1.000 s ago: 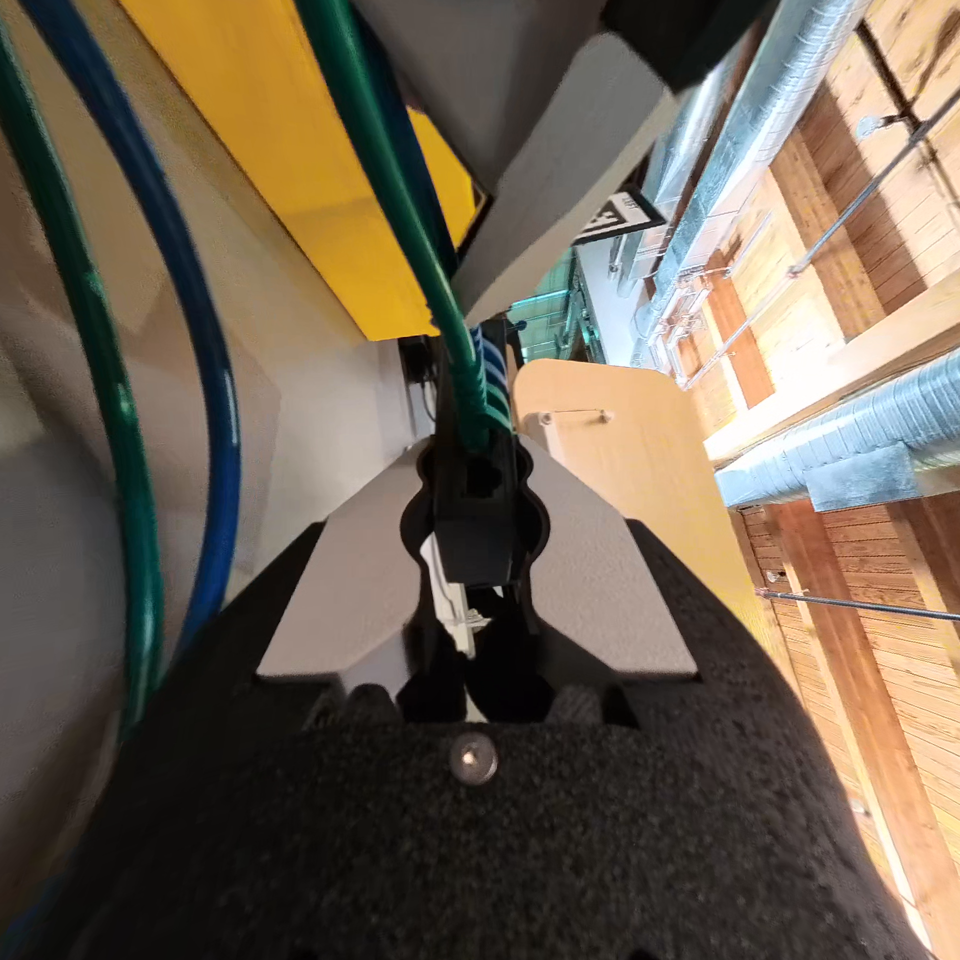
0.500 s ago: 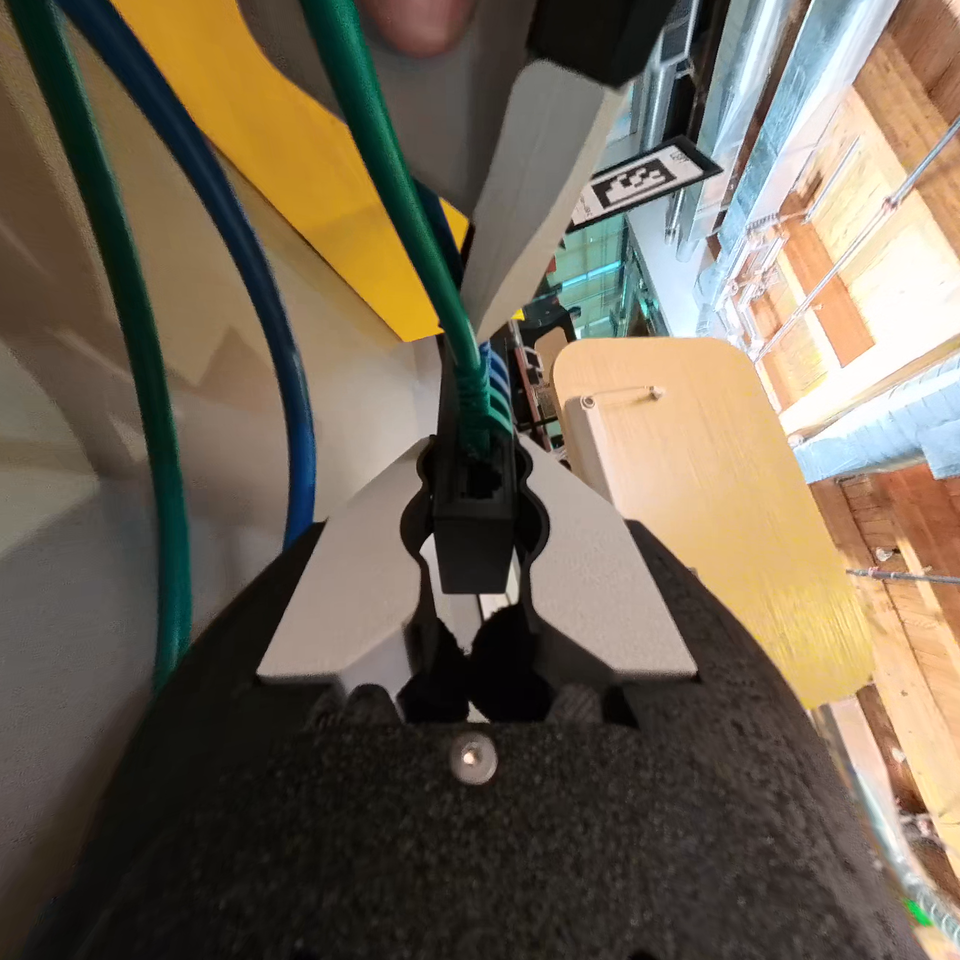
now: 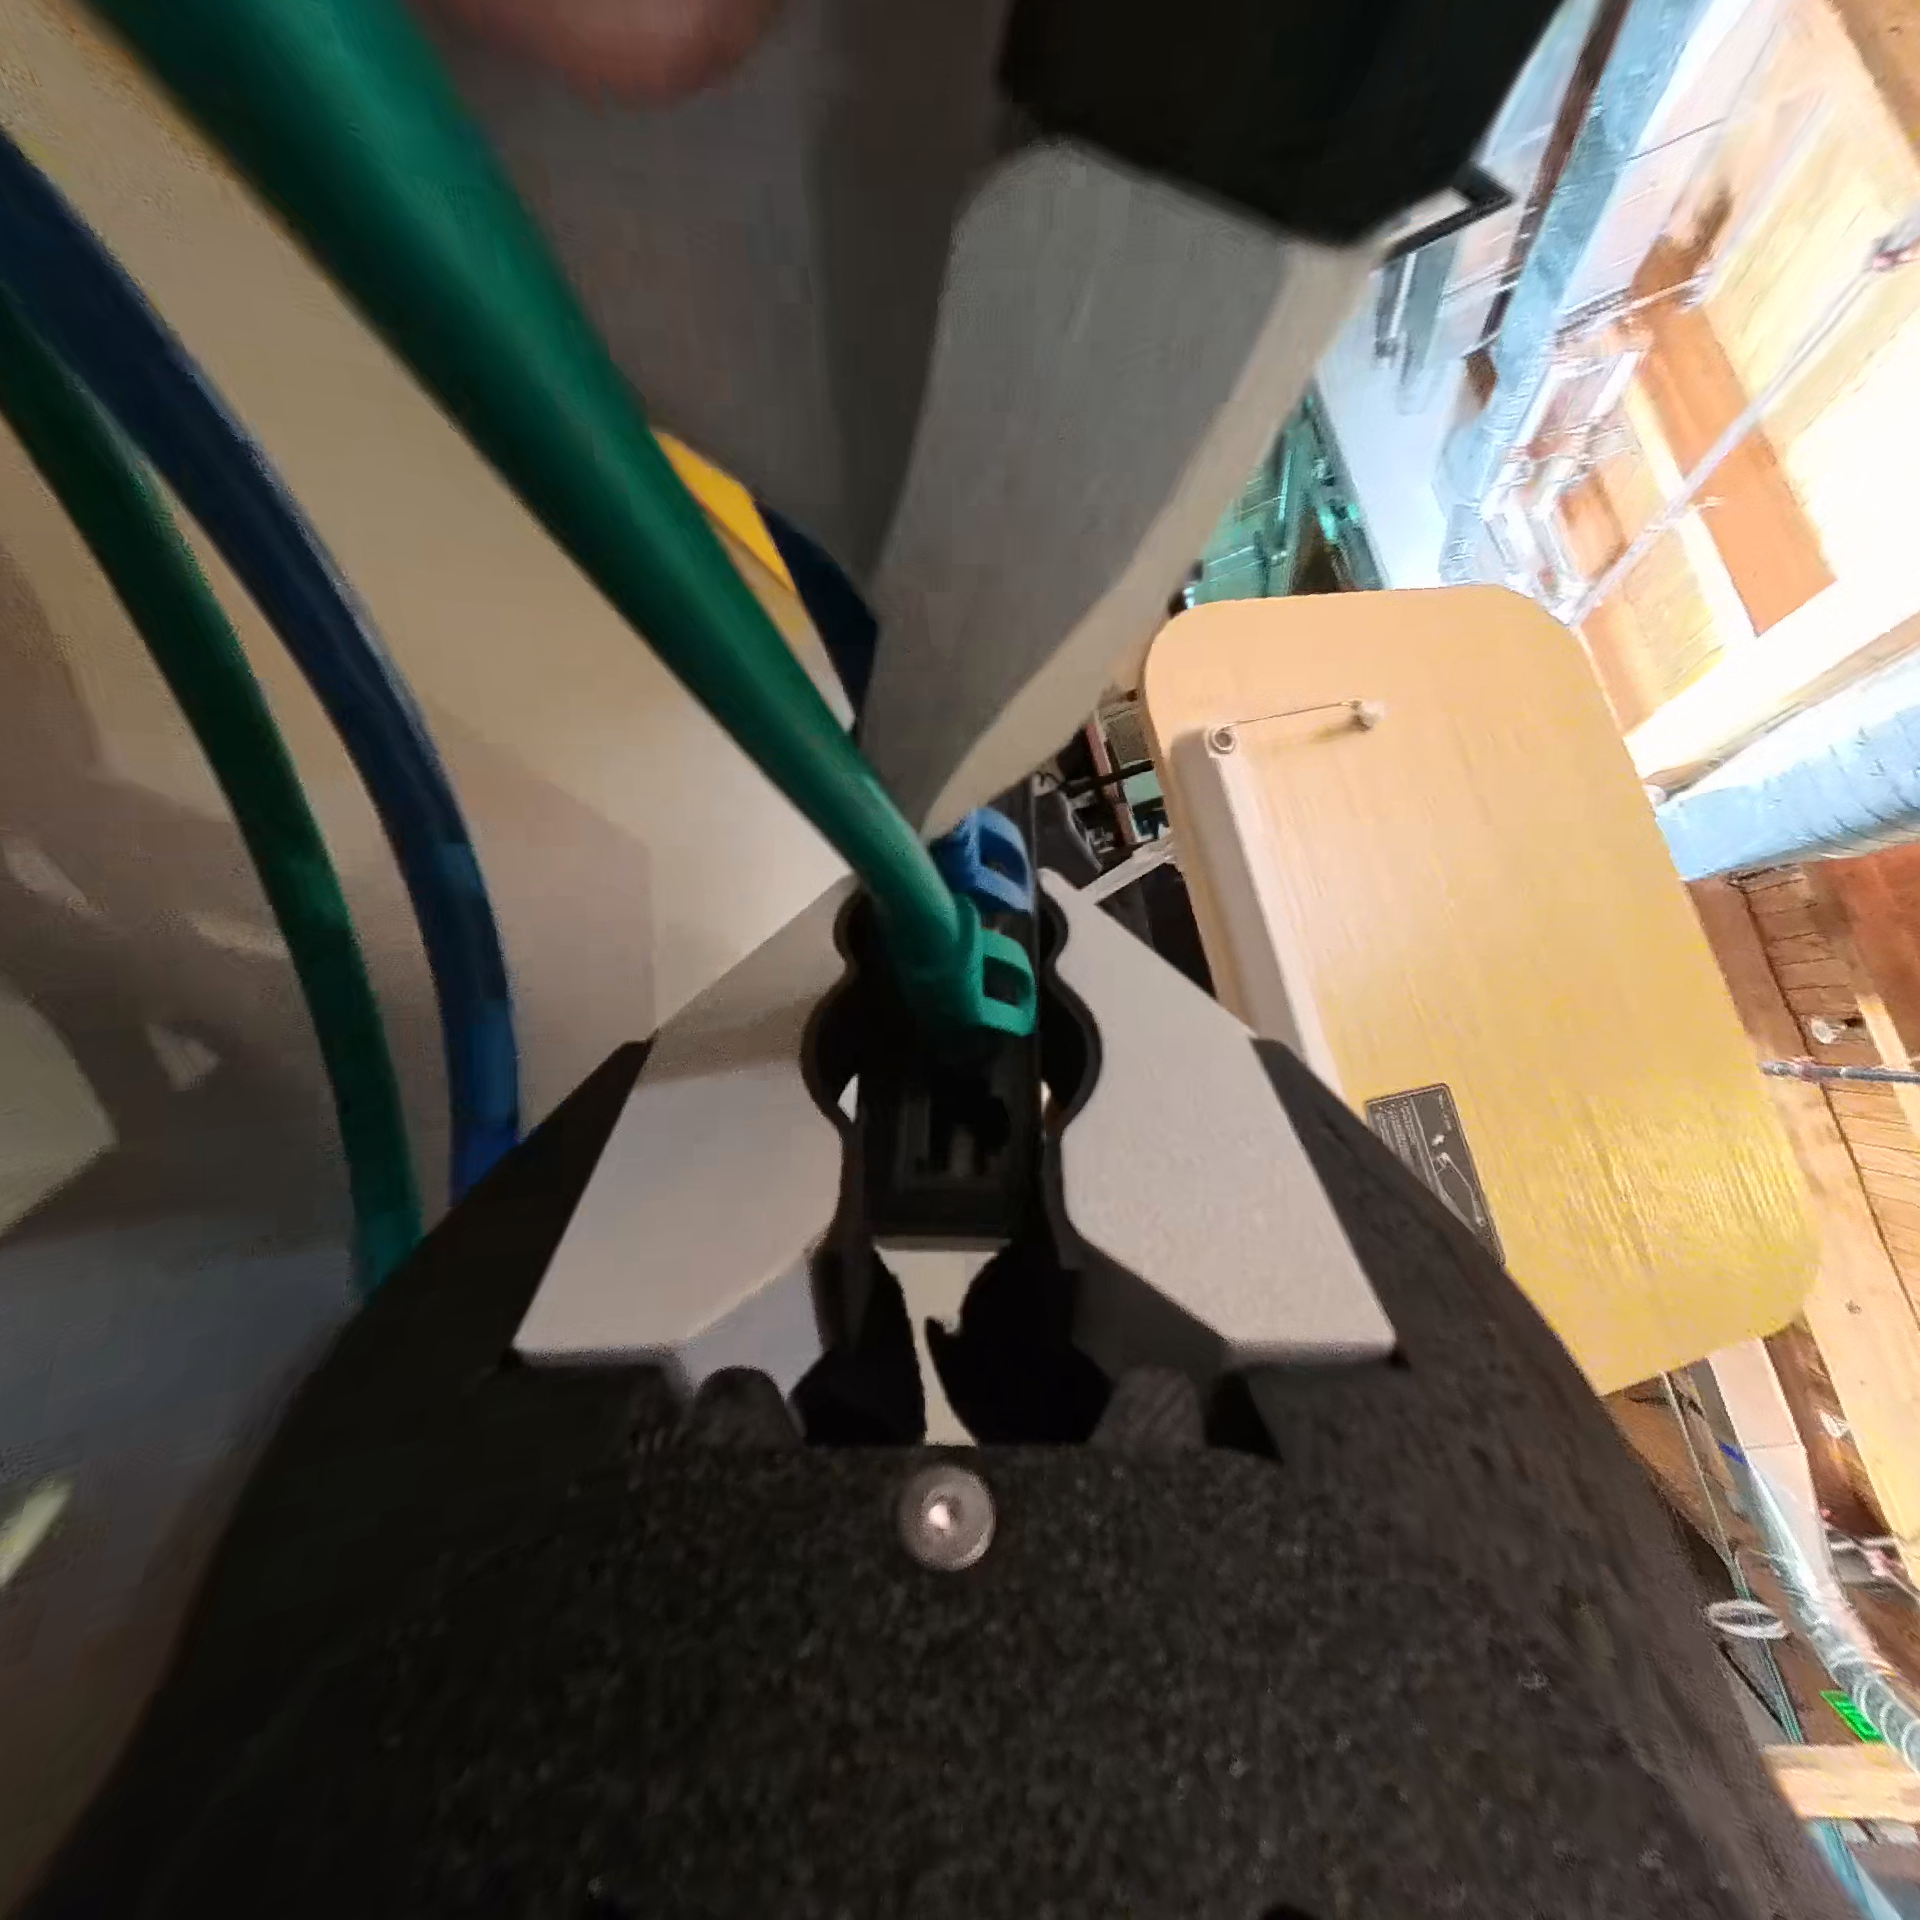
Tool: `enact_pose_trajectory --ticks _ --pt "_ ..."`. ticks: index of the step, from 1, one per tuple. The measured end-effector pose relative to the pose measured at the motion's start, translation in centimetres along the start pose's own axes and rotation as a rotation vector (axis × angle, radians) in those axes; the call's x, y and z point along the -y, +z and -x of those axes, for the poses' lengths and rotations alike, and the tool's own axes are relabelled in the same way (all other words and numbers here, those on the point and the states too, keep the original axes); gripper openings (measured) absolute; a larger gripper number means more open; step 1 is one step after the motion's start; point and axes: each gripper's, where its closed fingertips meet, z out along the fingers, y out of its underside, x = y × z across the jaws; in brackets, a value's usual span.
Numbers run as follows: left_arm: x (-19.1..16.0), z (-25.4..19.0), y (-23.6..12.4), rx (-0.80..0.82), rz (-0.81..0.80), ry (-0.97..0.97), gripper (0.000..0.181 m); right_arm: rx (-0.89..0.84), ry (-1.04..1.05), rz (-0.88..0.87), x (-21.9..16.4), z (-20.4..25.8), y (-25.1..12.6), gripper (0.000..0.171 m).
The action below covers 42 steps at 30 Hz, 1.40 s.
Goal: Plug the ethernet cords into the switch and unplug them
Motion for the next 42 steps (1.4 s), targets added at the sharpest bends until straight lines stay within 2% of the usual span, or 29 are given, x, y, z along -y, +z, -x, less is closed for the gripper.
enact_pose_trajectory --ticks 1,11,15,18,21,26,31,36,39,42 --pt "0.1 0.0 0.1 0.008 -0.005 0.001 0.006 -0.002 -0.008 -0.001 -0.1 -0.1 0.0 0.027" --pt "0.2 0.4 0.7 0.074 -0.057 -0.051 0.005 -0.007 -0.036 0.055 -0.3 -0.2 0.1 0.025" --pt "-0.2 0.6 1.3 0.020 -0.056 -0.106 0.005 0.014 -0.048 0.081 -0.9 0.4 0.3 0.025" --pt "0.1 0.5 1.2 -0.001 -0.083 -0.120 0.006 0.013 -0.036 0.034 -0.8 0.1 0.4 0.026" --pt "0.2 0.8 1.2 0.017 -0.085 -0.156 0.005 0.005 0.020 -0.006 -0.8 0.0 0.3 0.029" --pt "-0.5 2.5 0.7 0.074 -0.077 -0.187 0.005 0.038 0.063 0.081 -2.7 0.4 0.5 0.038" --pt "-0.2 2.2 0.4 0.030 -0.079 -0.185 0.005 -0.004 0.004 0.038 -2.3 -0.4 0.2 0.028" --pt "0.7 2.5 -0.1 0.028 -0.103 -0.161 0.005 0.032 0.047 0.035 -2.3 -0.6 0.2 0.027" --pt "2.4 3.0 -2.8 0.056 -0.204 -0.168 0.005 0.033 0.073 0.077 -3.5 -0.8 0.2 0.027" --pt "3.9 5.0 -9.2 0.132 -0.343 -0.181 0.012 0.013 0.180 0.120 -5.3 -1.7 0.2 0.027"
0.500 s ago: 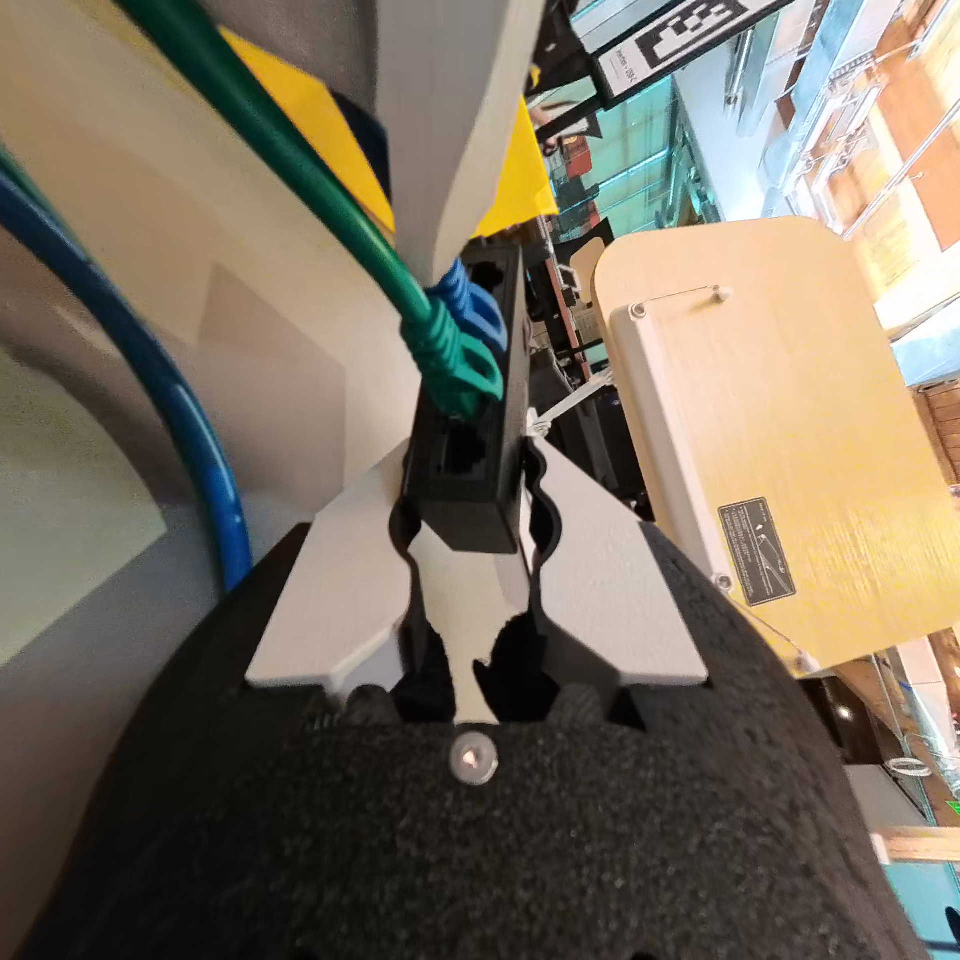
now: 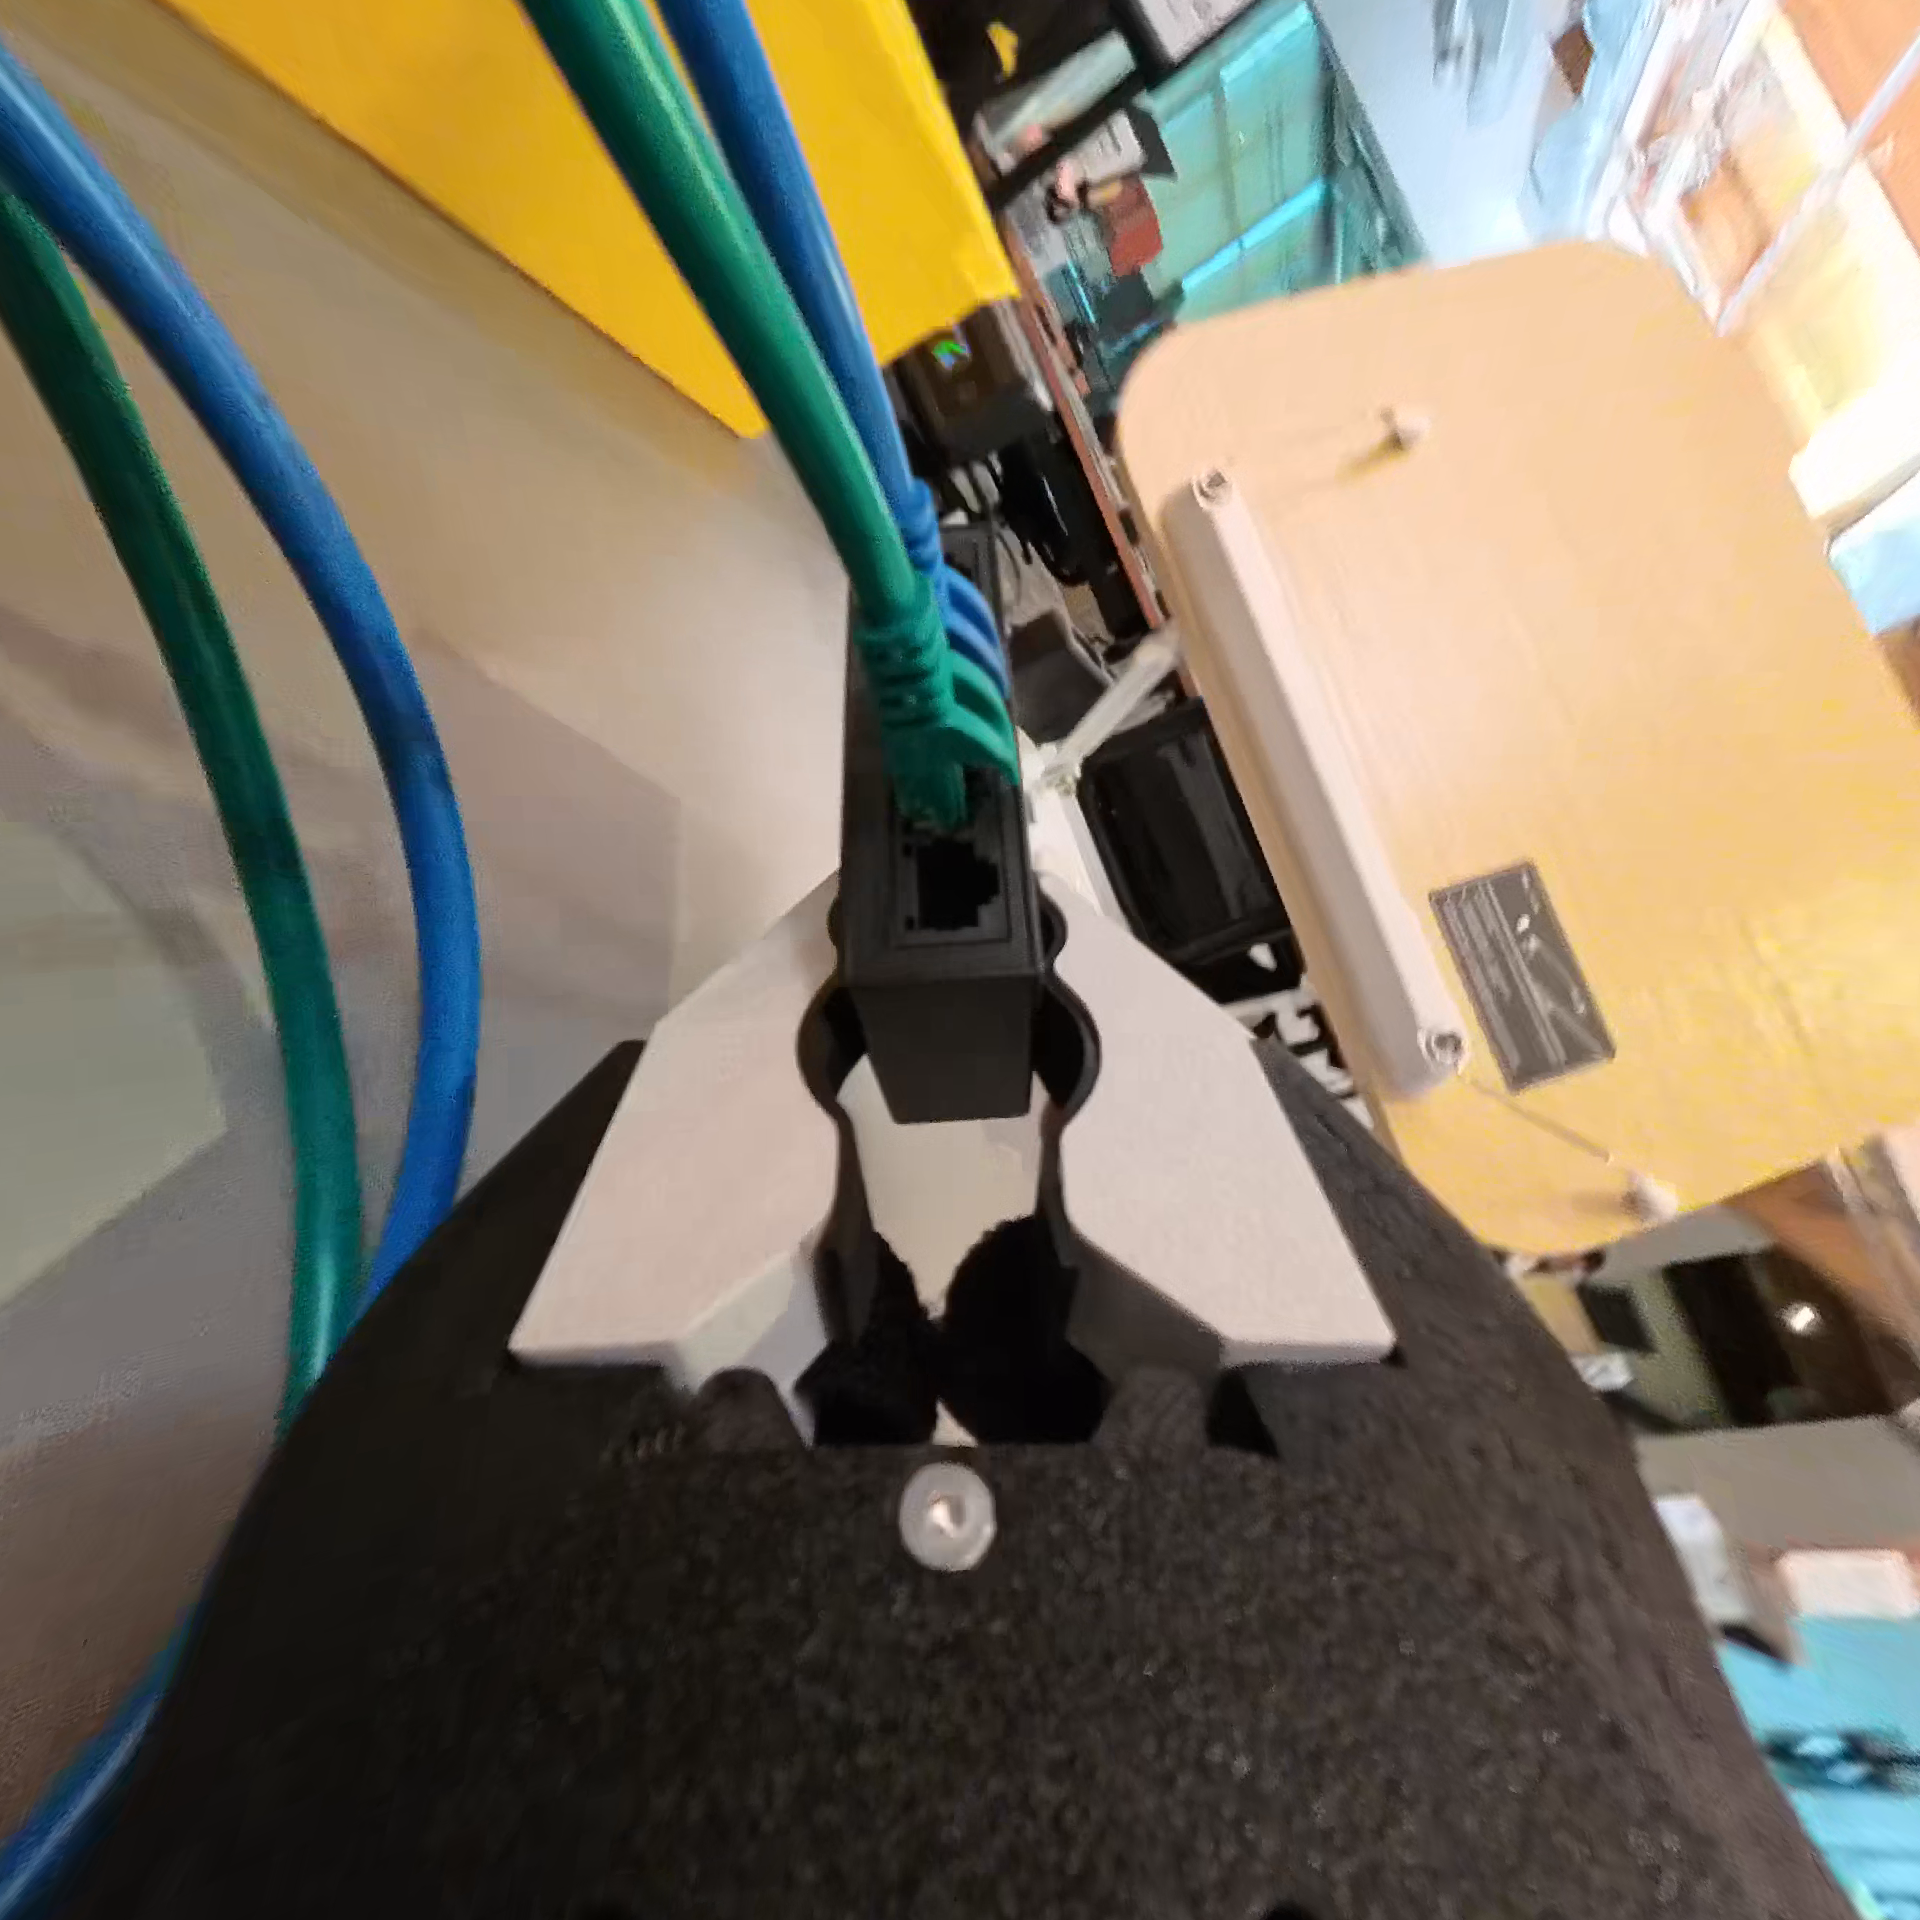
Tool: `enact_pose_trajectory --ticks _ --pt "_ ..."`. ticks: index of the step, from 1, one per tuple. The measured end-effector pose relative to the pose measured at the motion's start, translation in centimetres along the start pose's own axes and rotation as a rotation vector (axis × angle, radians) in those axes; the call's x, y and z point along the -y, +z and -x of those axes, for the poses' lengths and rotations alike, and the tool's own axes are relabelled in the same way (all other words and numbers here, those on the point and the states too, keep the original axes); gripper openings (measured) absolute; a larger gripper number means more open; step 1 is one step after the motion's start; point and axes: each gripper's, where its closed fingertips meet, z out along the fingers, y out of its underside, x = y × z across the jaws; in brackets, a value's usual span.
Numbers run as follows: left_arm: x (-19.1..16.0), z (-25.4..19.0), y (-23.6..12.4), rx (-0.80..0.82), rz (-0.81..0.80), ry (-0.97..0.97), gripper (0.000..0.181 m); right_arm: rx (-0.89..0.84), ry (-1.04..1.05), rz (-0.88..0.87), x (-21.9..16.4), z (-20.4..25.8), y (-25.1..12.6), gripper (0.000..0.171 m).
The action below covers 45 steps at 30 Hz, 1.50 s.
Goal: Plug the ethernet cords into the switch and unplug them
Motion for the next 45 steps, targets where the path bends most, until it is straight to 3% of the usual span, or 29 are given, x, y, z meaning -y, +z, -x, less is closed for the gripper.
enact_pose_trajectory --ticks 2,4,7,9,13,17,21,24,29,42,45 --pt "0.7 2.4 -4.7 0.057 -0.085 -0.061 0.015 -0.017 0.104 0.016 -0.8 -1.0 0.1 0.027" --pt "-1.3 5.2 -9.6 0.137 -0.150 -0.174 0.018 -0.023 0.194 0.029 -1.5 -1.7 0.2 0.027" --pt "-8.7 8.4 -15.4 0.262 -0.202 -0.457 0.021 -0.033 0.229 0.036 -2.1 -2.2 0.4 0.027" --pt "-12.9 8.0 -16.7 0.249 -0.247 -0.668 0.021 -0.024 0.227 0.031 -1.9 -1.9 0.7 0.027" --pt "-14.2 5.2 -14.3 0.052 -0.239 -0.957 0.030 -0.006 0.155 0.028 -1.3 -1.0 1.0 0.027" --pt "-16.2 5.1 -11.6 0.121 -0.173 -1.141 0.056 0.004 0.101 0.019 -0.8 -0.3 0.7 0.027" --pt "-16.8 7.4 -10.6 0.234 -0.139 -1.170 0.066 0.014 0.097 0.018 -0.7 -0.1 0.8 0.027" --pt "-16.1 9.2 -10.5 0.231 -0.203 -1.226 0.066 0.016 0.102 0.018 -0.9 -0.1 0.7 0.028" --pt "-14.8 12.3 -11.7 0.158 -0.317 -1.325 0.052 0.018 0.093 0.016 -0.9 0.0 0.7 0.027" --pt "-14.5 14.8 -11.2 0.276 -0.190 -1.145 0.040 0.038 0.069 0.026 -1.0 0.6 0.9 0.028" --pt "-15.2 14.4 -11.0 0.255 -0.157 -1.127 0.021 0.043 0.062 0.030 -1.1 0.7 1.0 0.027"
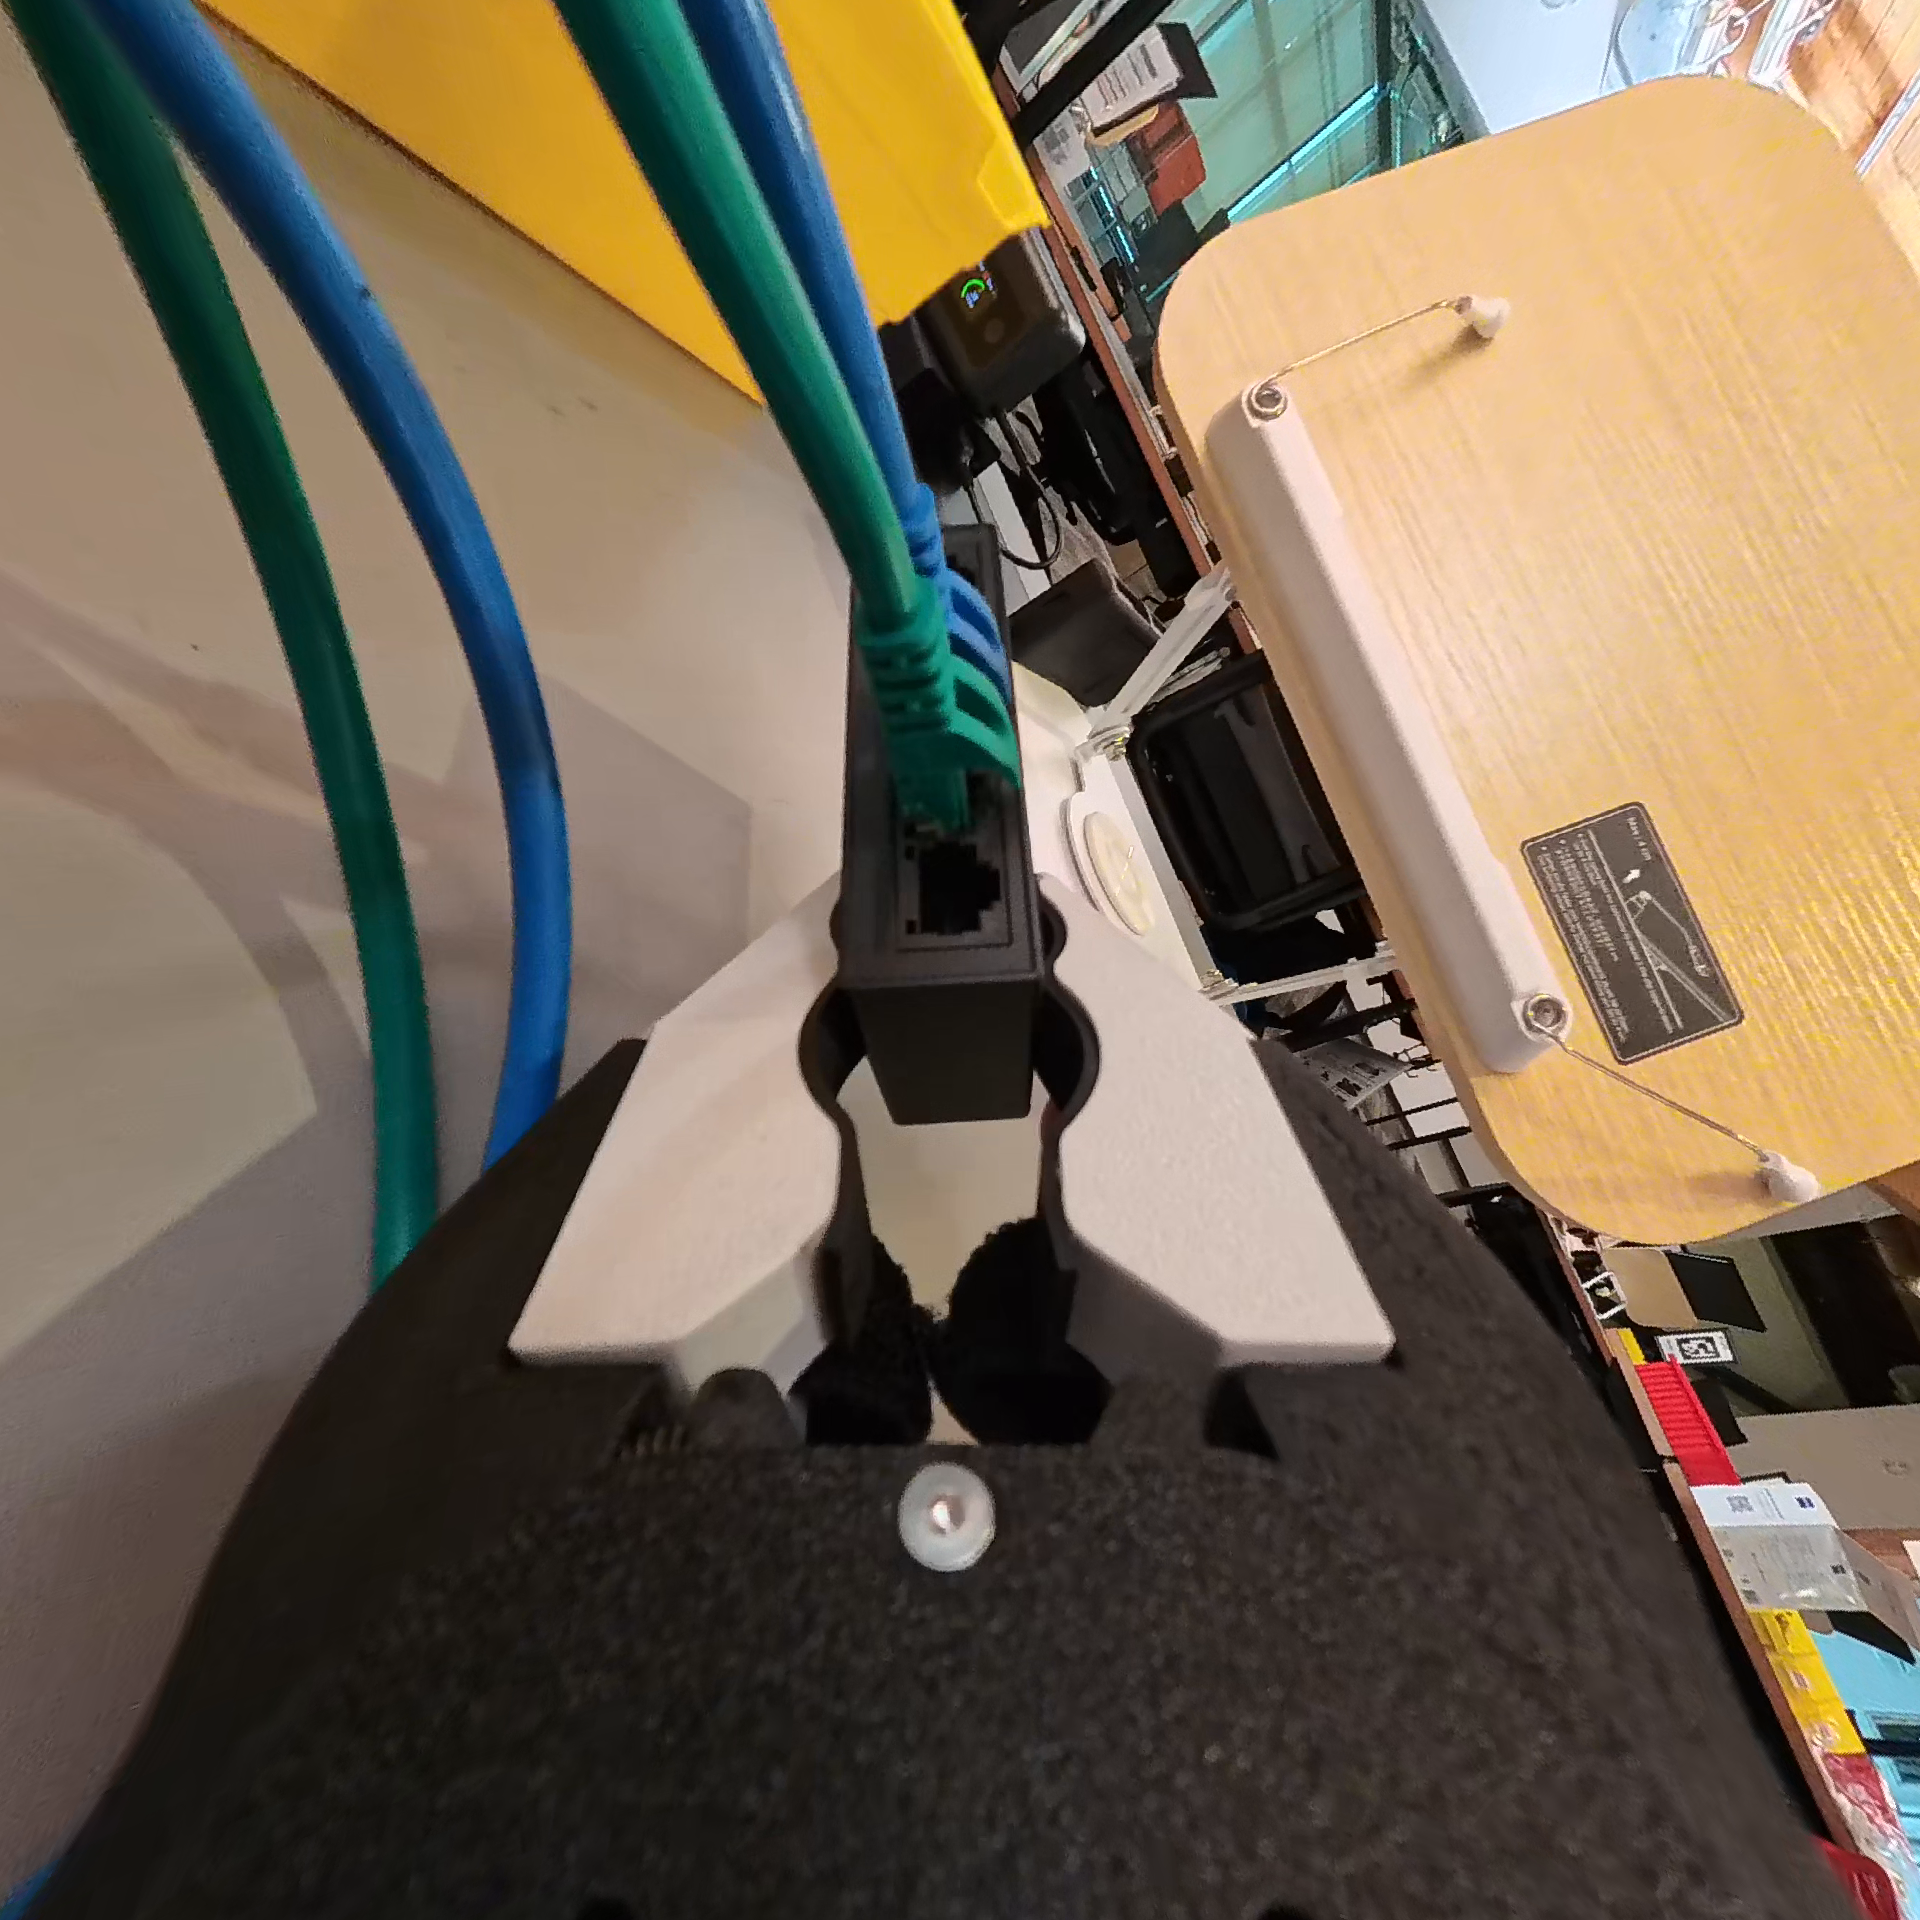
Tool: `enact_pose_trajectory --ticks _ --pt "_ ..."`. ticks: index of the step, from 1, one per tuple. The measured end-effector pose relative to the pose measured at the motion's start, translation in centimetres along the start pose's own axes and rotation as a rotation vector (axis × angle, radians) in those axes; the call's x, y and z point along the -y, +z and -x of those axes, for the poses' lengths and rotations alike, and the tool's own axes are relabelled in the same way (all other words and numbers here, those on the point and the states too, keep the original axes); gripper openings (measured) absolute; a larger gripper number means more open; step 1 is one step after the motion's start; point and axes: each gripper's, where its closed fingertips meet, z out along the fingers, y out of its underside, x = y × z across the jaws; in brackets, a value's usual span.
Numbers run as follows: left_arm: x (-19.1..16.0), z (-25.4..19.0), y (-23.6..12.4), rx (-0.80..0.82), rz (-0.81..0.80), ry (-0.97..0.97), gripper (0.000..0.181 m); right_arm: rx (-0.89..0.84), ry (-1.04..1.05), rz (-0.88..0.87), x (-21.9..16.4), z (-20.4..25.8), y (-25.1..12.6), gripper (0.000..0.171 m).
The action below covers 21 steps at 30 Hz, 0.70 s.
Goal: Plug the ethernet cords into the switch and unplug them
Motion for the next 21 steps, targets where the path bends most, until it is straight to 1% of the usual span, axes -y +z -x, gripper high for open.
enact_pose_trajectory --ticks 1,2,6,9,11,14,16,19,20,21 --pt "-0.3 -0.1 0.0 -0.012 0.011 0.006 0.014 0.002 0.000 0.000 0.0 0.0 0.0 0.027" --pt "-0.4 -0.2 0.1 -0.020 0.018 0.015 0.011 0.004 -0.002 0.000 0.0 0.1 0.0 0.028" --pt "-0.1 -1.8 0.0 -0.054 0.023 0.111 0.007 0.006 -0.010 0.004 -0.1 0.2 0.1 0.027" --pt "0.3 -3.6 -0.6 -0.089 0.001 0.228 0.006 0.005 -0.011 0.005 -0.1 0.2 0.1 0.027" --pt "1.0 -5.8 -1.6 -0.169 -0.036 0.293 0.006 0.005 -0.011 0.004 -0.1 0.2 0.1 0.027" --pt "2.2 -10.7 -4.7 -0.356 -0.101 0.368 0.005 0.004 -0.013 0.005 -0.1 0.2 0.1 0.027" --pt "2.8 -14.9 -7.7 -0.508 -0.148 0.442 0.005 0.003 -0.014 0.004 -0.1 0.2 0.1 0.027" --pt "2.3 -21.4 -12.9 -0.735 -0.166 0.552 0.005 -0.004 -0.013 0.001 0.0 0.0 0.1 0.027" --pt "1.9 -23.2 -14.5 -0.786 -0.162 0.588 0.005 -0.008 -0.010 -0.001 0.0 -0.1 0.1 0.027" --pt "1.7 -24.5 -15.8 -0.798 -0.162 0.609 0.005 -0.010 -0.007 -0.001 0.0 -0.2 0.1 0.027"
